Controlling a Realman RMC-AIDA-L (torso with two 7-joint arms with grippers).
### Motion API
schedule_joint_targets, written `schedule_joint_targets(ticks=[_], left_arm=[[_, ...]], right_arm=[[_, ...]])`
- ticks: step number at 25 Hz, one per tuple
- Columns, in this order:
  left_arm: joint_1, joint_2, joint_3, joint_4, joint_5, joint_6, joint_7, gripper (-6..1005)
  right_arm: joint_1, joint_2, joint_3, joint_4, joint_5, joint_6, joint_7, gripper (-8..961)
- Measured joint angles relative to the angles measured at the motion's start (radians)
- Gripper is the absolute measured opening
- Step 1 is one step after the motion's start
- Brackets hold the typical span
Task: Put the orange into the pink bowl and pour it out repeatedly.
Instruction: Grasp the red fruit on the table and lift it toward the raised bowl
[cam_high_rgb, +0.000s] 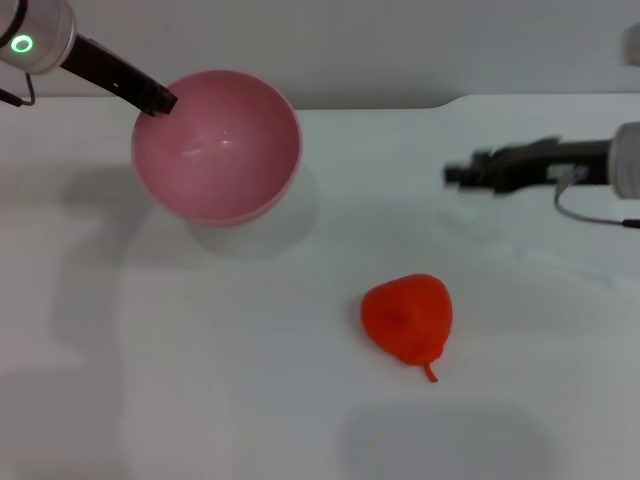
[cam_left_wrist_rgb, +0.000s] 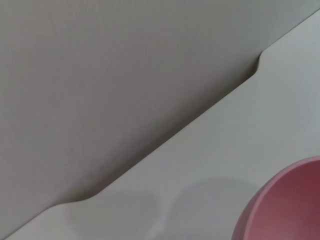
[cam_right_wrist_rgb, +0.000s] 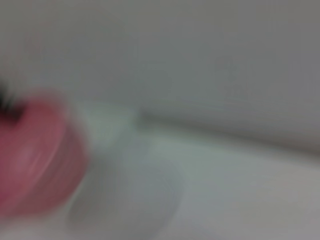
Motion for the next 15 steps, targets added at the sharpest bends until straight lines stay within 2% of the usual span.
schedule_joint_targets(ticks=[4, 7, 11, 15], left_arm=[[0.0, 0.0, 0.0, -0.003, 0.002, -0.01, 0.006, 45], [0.0, 0.0, 0.0, -0.005, 0.002, -0.013, 0.008, 45], [0.003, -0.001, 0.0, -0.005, 0.002, -0.012, 0.008, 45], [0.003, -0.013, 0.0, -0.001, 0.002, -0.005, 0.007, 45]], right_arm=[[0.129, 0.006, 0.0, -0.051, -0.248, -0.294, 0.113, 529], [0.163, 0.022, -0.008, -0.126, -0.323, -0.421, 0.151, 528], [0.176, 0.029, -0.039, -0.163, -0.372, -0.468, 0.168, 526], [0.179, 0.039, -0.065, -0.128, -0.404, -0.436, 0.165, 523]])
